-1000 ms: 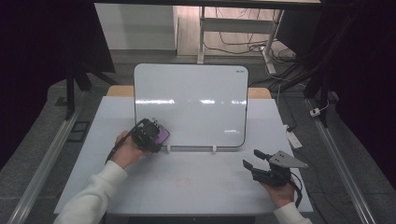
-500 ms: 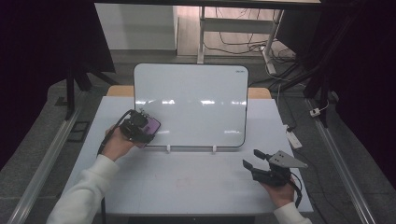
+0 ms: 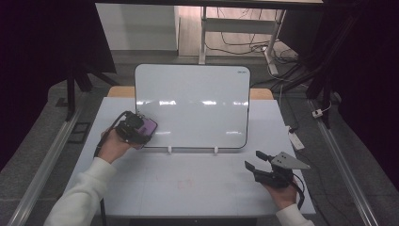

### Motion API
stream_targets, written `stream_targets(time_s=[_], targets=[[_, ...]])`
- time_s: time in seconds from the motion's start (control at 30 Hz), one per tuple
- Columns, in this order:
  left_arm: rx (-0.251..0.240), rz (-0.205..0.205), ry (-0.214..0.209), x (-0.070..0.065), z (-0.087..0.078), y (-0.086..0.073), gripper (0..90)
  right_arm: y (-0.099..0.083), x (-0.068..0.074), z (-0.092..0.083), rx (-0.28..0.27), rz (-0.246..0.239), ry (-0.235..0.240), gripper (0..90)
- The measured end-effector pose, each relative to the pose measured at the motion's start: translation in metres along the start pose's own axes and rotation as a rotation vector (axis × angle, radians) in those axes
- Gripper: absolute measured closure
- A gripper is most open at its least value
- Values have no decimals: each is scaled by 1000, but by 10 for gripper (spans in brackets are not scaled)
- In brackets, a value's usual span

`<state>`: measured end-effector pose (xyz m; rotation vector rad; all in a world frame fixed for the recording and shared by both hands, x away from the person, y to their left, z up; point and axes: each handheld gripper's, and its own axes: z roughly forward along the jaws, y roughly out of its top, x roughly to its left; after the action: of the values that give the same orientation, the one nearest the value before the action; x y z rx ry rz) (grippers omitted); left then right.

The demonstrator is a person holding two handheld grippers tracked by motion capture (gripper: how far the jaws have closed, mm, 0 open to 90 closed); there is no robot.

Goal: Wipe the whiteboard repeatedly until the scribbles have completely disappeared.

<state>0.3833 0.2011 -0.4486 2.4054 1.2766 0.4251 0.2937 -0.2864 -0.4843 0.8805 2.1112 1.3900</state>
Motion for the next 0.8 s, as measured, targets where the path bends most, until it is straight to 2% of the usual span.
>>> stream_targets(time_s=[0.07,0.13,0.47,0.8], targets=[[14,4,8,-1,0,-1,411,0,0,0,0,0,-1,368],[36,23,14,-8,5,-3,411,0,0,0,1,0,1,368],[61,101,-50,-41,25,-5,411,0,1,1,1,-1,4,367],[35,103,-58,-42,19,-6,411,0,1,1,4,0,4,368]])
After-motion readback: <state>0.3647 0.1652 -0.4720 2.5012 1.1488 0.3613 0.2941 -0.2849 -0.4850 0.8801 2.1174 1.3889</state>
